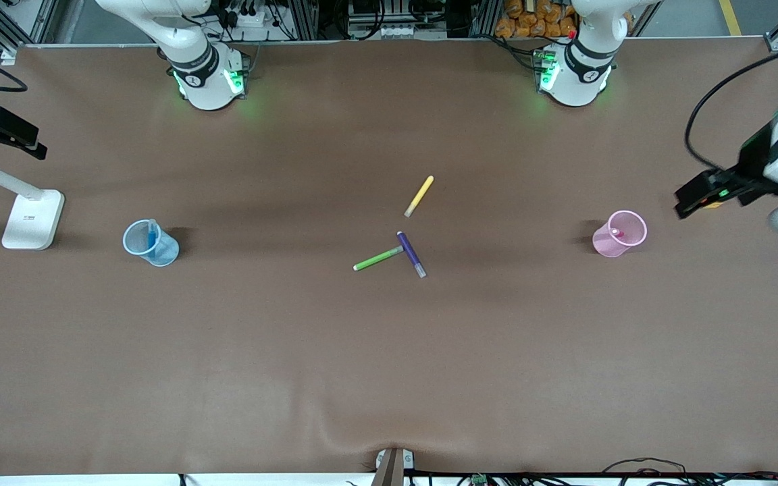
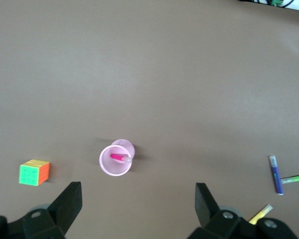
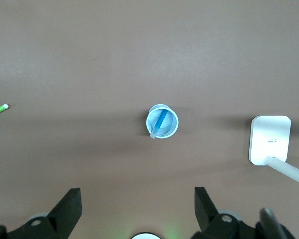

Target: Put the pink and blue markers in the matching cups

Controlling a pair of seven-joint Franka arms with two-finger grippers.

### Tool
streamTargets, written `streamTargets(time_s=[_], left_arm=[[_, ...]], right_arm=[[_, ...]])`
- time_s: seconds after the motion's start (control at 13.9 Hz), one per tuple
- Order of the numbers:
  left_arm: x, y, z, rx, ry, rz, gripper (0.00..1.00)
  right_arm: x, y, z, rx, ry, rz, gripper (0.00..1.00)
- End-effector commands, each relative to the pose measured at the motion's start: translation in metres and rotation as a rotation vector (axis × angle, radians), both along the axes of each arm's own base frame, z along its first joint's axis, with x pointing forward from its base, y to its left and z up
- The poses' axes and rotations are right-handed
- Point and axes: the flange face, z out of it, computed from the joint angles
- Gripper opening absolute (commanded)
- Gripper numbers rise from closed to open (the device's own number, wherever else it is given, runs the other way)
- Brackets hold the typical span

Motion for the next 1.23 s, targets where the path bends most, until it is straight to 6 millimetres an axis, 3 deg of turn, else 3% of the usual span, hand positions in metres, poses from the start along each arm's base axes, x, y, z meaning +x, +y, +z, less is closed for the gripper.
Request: streamTargets(time_s=[0.0, 0.22, 0.43, 0.5, 0.87, 1.15], left_arm=[[-0.032, 0.005, 0.001, 0.017, 0.016, 0.01, 1.0], [-0.068, 0.024, 0.002, -0.002, 0.038, -0.013, 1.0], [-0.1, 0.027, 0.001, 0.005, 0.047, -0.036, 1.0], [-0.104, 0.025, -0.002, 0.008, 0.054, -0.046, 1.0], [-0.107, 0.061, 0.005, -0.031, 0.072, -0.124, 1.0], [-0.105, 0.057, 0.015, -0.032, 0.056, -0.121, 1.0]], right_arm=[[-0.009, 0.002, 0.002, -0.006, -0.007, 0.014, 1.0], [-0.009, 0.002, 0.003, -0.006, -0.008, 0.014, 1.0], [-0.008, 0.0, 0.003, -0.006, -0.011, 0.009, 1.0], [-0.008, -0.001, 0.003, -0.006, -0.011, 0.008, 1.0], [-0.008, 0.001, 0.003, -0.006, -0.013, 0.012, 1.0], [-0.008, -0.001, 0.003, -0.006, -0.01, 0.008, 1.0]])
